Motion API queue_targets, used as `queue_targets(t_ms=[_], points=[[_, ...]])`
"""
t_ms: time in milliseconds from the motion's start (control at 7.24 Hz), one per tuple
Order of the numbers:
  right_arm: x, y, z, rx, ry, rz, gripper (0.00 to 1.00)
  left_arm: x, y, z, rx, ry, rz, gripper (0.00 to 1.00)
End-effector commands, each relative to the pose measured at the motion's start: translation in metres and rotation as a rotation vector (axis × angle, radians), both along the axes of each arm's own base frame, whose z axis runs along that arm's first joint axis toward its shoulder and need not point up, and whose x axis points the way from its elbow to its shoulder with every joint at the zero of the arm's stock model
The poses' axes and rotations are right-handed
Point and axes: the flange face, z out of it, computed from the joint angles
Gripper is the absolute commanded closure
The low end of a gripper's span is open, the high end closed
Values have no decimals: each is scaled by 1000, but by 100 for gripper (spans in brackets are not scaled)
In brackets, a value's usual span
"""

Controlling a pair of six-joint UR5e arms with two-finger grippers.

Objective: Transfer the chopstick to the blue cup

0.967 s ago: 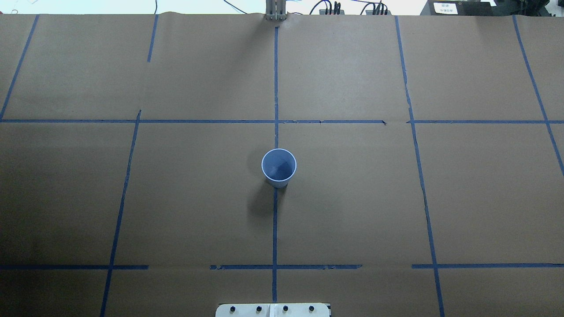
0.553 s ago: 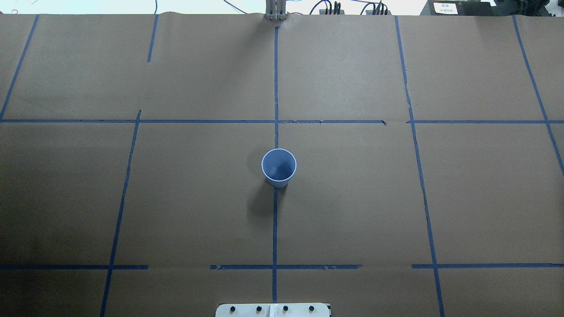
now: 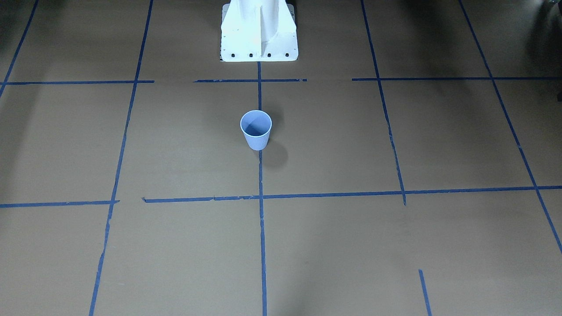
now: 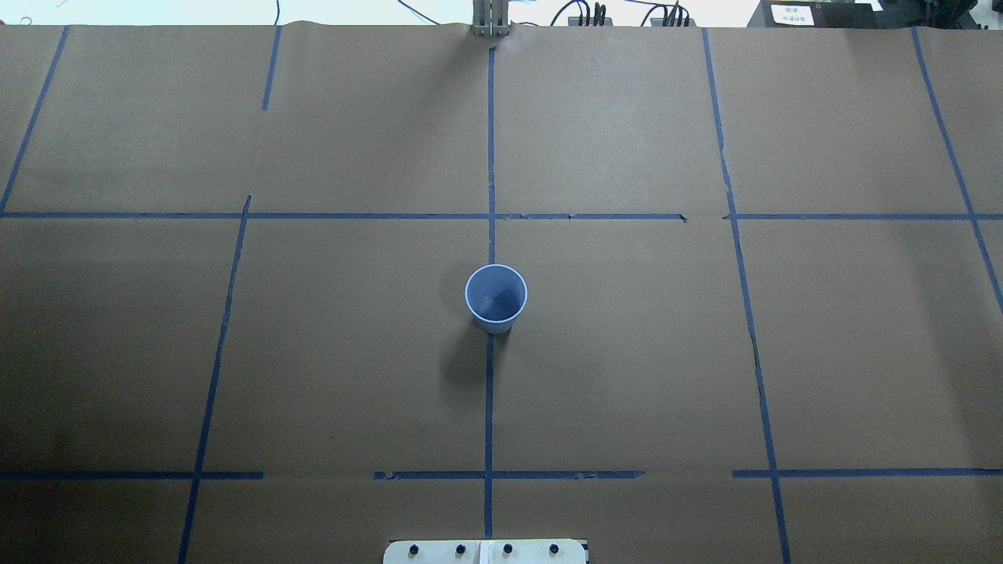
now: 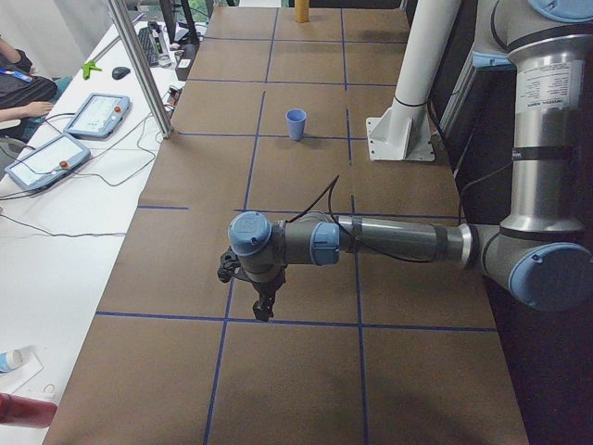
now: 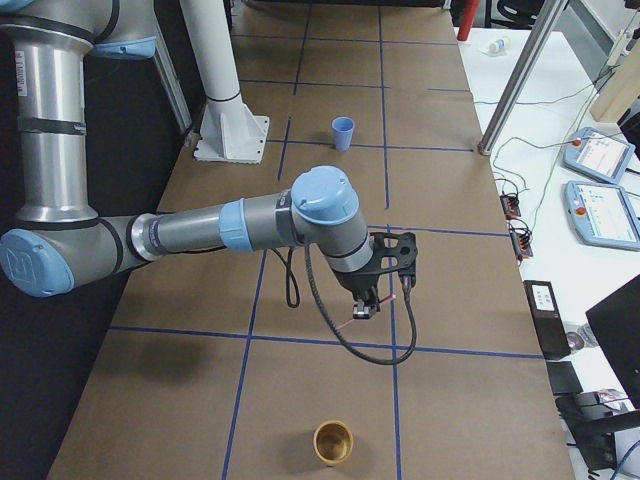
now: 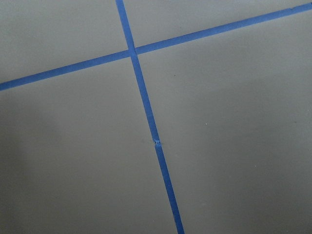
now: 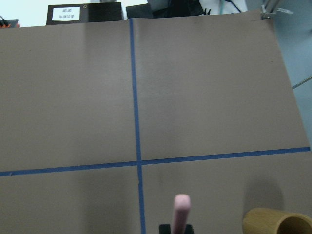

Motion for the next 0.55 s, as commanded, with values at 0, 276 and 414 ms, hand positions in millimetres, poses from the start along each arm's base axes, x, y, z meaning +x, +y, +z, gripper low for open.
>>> queue_targets(t_ms=[0, 276, 414], points=[[-105, -37, -57, 15, -68, -141, 100, -1, 7, 6, -11, -2, 0, 0], [-194, -56, -134, -52, -158, -132, 100, 0, 6, 6, -10, -2, 2, 0], [-241, -62, -176, -88, -197, -118, 100, 0, 6, 6, -10, -2, 2, 0]])
